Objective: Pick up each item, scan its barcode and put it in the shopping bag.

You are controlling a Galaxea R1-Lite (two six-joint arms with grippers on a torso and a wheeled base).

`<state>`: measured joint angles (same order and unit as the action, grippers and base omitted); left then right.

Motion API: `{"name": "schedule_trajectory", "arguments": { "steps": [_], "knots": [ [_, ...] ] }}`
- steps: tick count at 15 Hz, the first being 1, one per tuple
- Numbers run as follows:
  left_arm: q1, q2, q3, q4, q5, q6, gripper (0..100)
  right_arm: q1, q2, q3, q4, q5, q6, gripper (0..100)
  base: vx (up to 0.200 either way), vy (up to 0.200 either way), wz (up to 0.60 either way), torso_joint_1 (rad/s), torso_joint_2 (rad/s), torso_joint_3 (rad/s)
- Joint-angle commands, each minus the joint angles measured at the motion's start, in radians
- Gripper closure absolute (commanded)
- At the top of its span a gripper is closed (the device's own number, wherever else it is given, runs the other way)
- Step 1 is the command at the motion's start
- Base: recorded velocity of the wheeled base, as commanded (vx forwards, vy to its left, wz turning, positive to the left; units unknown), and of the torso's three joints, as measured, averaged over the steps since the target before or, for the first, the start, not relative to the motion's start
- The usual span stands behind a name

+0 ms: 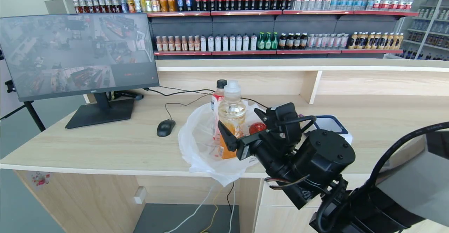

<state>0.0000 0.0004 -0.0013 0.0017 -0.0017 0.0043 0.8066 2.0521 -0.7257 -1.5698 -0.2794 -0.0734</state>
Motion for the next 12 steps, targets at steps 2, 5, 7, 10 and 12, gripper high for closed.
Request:
{"name": "schedule_trajectory", "arguments": {
  "steps": [2, 5, 7, 10, 12],
  "knots": [
    [0.0, 0.0, 0.001, 0.0, 0.0, 0.0, 0, 0.005, -0.073, 0.054, -0.001, 0.0, 0.0, 0, 0.0, 0.0, 0.0, 0.0, 0.0, 0.0],
    [0.0, 0.0, 0.0, 0.0, 0.0, 0.0, 0, 0.011, -0.155, 0.126, -0.001, 0.0, 0.0, 0, 0.0, 0.0, 0.0, 0.0, 0.0, 0.0],
    [0.0, 0.0, 0.0, 0.0, 0.0, 0.0, 0, 0.008, -0.224, 0.18, -0.001, 0.0, 0.0, 0, 0.0, 0.0, 0.0, 0.0, 0.0, 0.0],
    [0.0, 0.0, 0.0, 0.0, 0.0, 0.0, 0, 0.005, -0.349, 0.299, -0.001, 0.0, -0.002, 0, 0.0, 0.0, 0.0, 0.0, 0.0, 0.0],
    [0.0, 0.0, 0.0, 0.0, 0.0, 0.0, 0, -0.024, -0.486, 0.42, -0.001, 0.0, -0.002, 0, 0.0, 0.0, 0.0, 0.0, 0.0, 0.0]
  ]
}}
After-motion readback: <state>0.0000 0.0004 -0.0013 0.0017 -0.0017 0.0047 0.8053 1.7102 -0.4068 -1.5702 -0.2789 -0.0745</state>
